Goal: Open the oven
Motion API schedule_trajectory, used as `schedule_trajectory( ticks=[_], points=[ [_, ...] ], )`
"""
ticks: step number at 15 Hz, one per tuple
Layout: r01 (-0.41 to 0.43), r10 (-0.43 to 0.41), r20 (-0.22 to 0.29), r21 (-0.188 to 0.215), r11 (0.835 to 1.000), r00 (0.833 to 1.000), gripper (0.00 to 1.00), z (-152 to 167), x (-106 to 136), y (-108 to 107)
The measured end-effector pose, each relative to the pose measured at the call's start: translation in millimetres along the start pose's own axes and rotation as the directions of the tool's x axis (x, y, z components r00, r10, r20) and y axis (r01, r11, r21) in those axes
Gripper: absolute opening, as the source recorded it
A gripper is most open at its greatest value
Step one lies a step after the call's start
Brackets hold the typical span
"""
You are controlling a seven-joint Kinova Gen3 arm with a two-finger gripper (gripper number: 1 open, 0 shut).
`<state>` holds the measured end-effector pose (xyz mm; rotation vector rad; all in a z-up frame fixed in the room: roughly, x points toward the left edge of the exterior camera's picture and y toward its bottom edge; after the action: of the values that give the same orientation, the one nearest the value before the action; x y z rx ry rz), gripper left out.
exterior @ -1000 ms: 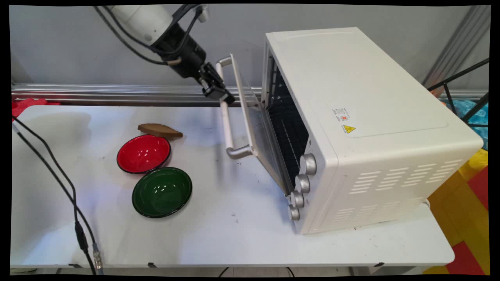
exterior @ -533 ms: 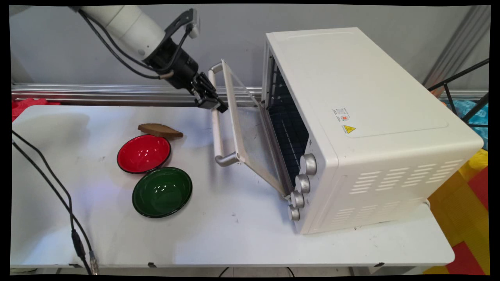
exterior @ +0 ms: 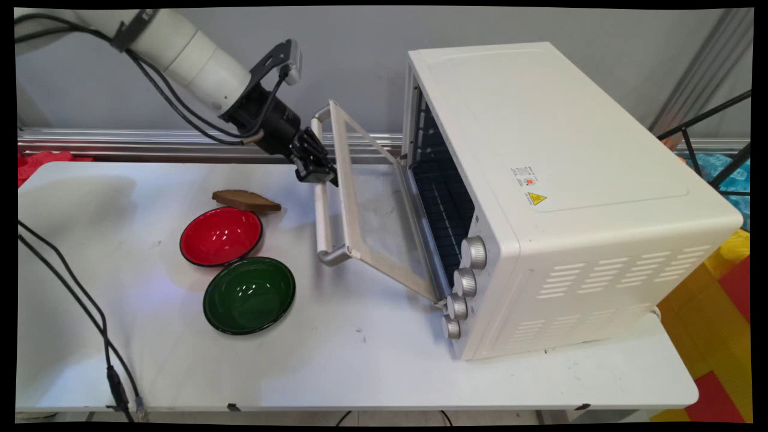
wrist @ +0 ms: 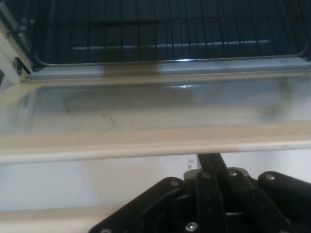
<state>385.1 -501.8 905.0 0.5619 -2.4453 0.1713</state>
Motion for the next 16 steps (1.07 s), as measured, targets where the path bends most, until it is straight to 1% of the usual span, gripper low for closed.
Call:
schedule_trajectory(
  ticks=[9,16],
  points=[
    [-0.034,0.034,0.003,-0.002,0.999,0.999,0.00,9,-38,-3],
    [-0.045,0.045,0.022,-0.006,0.999,0.999,0.00,8,-69,-4]
  ],
)
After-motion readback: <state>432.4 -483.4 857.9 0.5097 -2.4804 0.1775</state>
